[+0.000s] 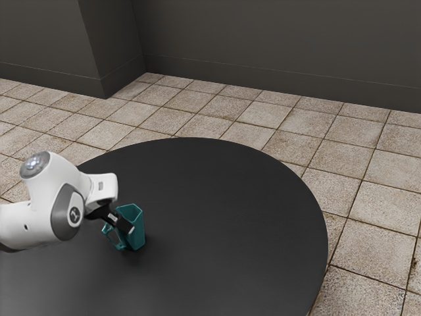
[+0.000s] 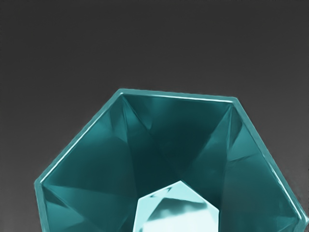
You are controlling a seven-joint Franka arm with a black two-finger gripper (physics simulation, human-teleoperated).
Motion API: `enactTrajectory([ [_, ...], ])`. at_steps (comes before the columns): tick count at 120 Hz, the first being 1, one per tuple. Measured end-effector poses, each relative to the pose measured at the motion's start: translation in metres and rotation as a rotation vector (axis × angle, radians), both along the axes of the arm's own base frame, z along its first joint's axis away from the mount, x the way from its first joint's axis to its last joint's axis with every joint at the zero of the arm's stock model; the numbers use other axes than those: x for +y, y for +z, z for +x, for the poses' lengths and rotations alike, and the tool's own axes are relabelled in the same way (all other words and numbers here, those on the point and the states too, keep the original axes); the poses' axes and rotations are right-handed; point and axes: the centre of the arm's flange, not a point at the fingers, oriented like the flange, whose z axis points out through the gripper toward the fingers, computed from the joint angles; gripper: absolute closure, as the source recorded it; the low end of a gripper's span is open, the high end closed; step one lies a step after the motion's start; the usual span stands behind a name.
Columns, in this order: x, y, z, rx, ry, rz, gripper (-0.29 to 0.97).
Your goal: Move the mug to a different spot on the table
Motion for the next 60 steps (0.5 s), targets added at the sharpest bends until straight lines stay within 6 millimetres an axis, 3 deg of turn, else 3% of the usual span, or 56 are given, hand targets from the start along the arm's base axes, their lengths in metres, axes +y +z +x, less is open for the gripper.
enactTrajectory([
  [60, -0.001, 0.011, 0.0, -0.018, -0.011, 0.003, 0.0],
])
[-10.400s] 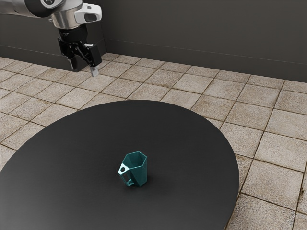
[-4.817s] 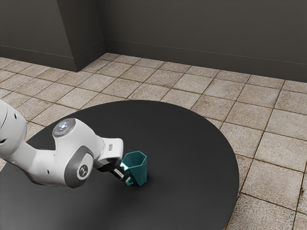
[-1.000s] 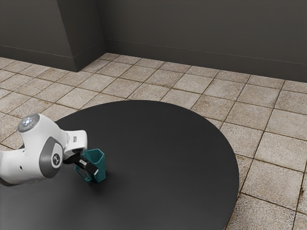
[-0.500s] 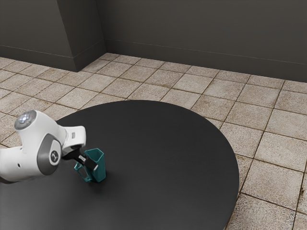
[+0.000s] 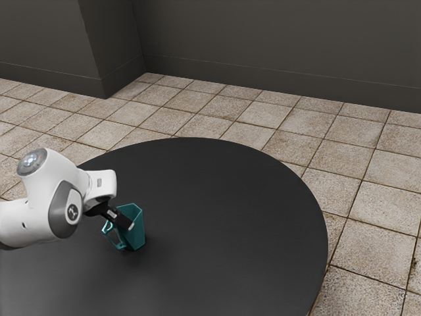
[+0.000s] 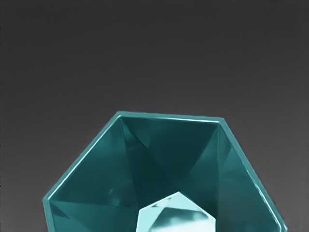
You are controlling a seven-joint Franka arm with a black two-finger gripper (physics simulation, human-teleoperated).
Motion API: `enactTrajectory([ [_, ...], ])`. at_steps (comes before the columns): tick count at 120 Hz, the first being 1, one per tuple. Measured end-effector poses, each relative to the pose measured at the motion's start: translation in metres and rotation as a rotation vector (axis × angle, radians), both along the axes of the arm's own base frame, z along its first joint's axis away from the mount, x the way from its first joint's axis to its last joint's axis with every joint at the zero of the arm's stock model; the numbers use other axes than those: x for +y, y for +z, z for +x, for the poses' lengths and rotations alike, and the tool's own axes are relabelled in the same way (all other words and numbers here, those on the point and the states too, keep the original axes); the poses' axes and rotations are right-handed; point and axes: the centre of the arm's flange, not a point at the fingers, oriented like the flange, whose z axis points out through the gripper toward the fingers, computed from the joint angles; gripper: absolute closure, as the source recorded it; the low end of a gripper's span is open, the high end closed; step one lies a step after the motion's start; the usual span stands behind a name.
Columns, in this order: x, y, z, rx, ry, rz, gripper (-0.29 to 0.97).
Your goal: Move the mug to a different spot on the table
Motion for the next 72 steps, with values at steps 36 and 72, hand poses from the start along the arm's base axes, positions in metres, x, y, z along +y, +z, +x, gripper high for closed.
enactTrajectory([
  [36, -0.001, 0.011, 0.0, -0.018, -0.007, 0.0, 0.0],
  [72, -0.004, 0.027, 0.0, -0.047, -0.017, 0.0, 0.0],
])
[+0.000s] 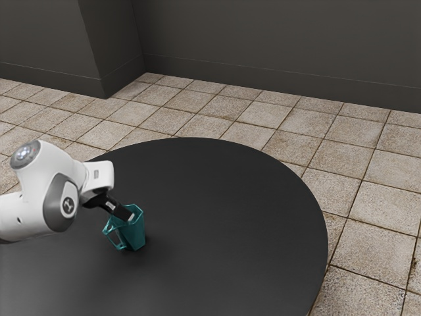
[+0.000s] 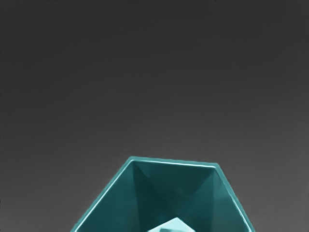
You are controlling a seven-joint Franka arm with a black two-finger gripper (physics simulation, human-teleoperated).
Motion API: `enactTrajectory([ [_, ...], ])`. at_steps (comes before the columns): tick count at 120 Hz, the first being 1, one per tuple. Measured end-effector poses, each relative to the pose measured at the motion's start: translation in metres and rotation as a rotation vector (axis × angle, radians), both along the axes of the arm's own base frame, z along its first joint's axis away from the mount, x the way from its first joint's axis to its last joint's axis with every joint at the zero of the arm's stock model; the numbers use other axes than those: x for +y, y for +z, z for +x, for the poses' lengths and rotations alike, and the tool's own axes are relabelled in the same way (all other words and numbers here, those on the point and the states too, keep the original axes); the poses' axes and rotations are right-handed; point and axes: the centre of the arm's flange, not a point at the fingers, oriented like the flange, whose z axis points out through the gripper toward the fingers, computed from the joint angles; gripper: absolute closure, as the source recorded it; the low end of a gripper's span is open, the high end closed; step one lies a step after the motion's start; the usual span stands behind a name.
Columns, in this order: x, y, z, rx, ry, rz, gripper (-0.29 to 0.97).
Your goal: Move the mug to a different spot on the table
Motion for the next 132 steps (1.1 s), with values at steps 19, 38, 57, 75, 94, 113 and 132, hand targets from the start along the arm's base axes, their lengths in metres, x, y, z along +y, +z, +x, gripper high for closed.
enactTrajectory([
  [19, -0.001, 0.035, 0.014, -0.048, -0.017, -0.014, 0.0],
  [38, 0.021, 0.083, 0.048, -0.027, -0.026, -0.092, 0.0],
  [57, 0.035, 0.089, 0.069, 0.102, -0.065, -0.174, 0.0],
  [75, 0.035, 0.126, 0.093, 0.204, -0.156, -0.119, 0.0],
  [94, 0.035, 0.174, 0.115, 0.319, -0.185, -0.04, 0.0],
  [113, 0.033, 0.234, 0.15, 0.37, -0.16, 0.024, 0.0],
  [132, 0.017, 0.312, 0.156, 0.379, -0.072, 0.047, 0.0],
])
